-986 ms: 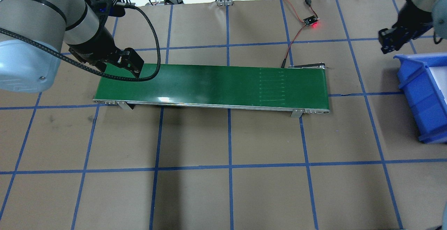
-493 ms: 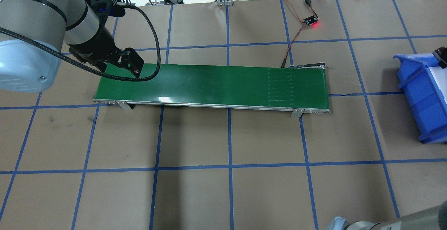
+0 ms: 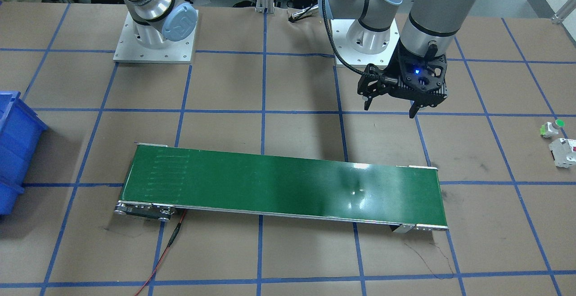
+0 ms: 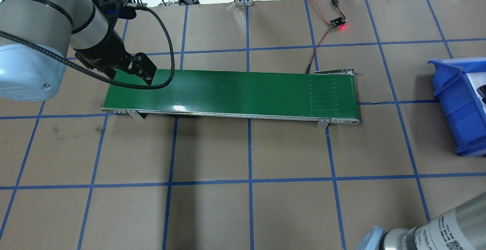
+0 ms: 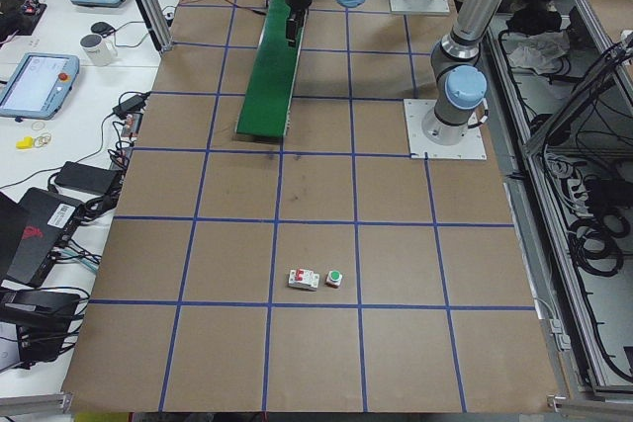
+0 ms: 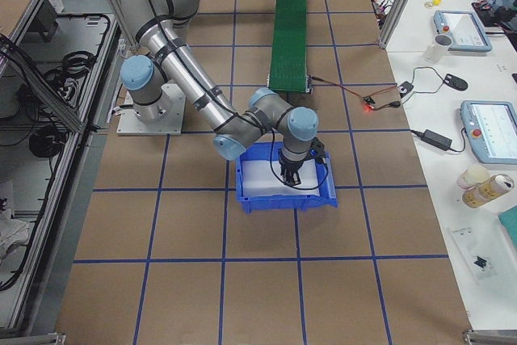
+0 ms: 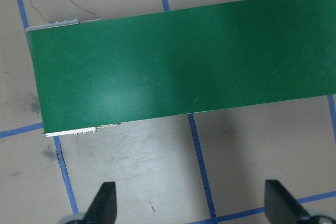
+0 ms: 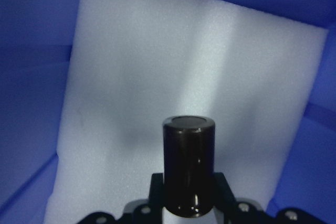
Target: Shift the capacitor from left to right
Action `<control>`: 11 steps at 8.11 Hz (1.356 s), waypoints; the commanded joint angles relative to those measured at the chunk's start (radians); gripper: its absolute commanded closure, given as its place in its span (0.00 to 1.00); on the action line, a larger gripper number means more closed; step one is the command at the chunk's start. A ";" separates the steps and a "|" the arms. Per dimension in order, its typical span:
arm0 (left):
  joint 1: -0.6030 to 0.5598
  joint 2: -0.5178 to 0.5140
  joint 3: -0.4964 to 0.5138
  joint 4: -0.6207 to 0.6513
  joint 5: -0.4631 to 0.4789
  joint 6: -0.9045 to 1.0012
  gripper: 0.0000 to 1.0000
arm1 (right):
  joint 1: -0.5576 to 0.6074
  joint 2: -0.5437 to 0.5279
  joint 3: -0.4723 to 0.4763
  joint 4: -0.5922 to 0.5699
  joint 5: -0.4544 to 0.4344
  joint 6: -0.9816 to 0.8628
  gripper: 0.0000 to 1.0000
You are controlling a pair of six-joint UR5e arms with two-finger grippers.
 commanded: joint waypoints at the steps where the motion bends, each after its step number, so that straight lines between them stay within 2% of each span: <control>1: -0.001 -0.001 0.000 0.000 0.000 0.000 0.00 | -0.008 -0.059 0.010 0.033 0.017 0.006 0.00; 2: 0.001 0.001 0.000 0.000 0.002 0.000 0.00 | 0.003 -0.143 0.007 0.137 0.023 0.028 0.00; 4: -0.001 -0.001 0.000 0.000 0.000 -0.002 0.00 | 0.082 -0.284 -0.008 0.330 0.090 0.165 0.00; 7: -0.001 -0.002 0.004 0.000 0.000 -0.012 0.00 | 0.366 -0.475 -0.017 0.519 0.075 0.634 0.00; 9: -0.001 -0.001 0.008 0.000 0.000 -0.003 0.00 | 0.585 -0.524 -0.036 0.569 0.072 0.900 0.00; 11: 0.013 -0.001 0.012 -0.008 0.000 0.009 0.00 | 0.778 -0.517 -0.048 0.570 0.072 1.146 0.00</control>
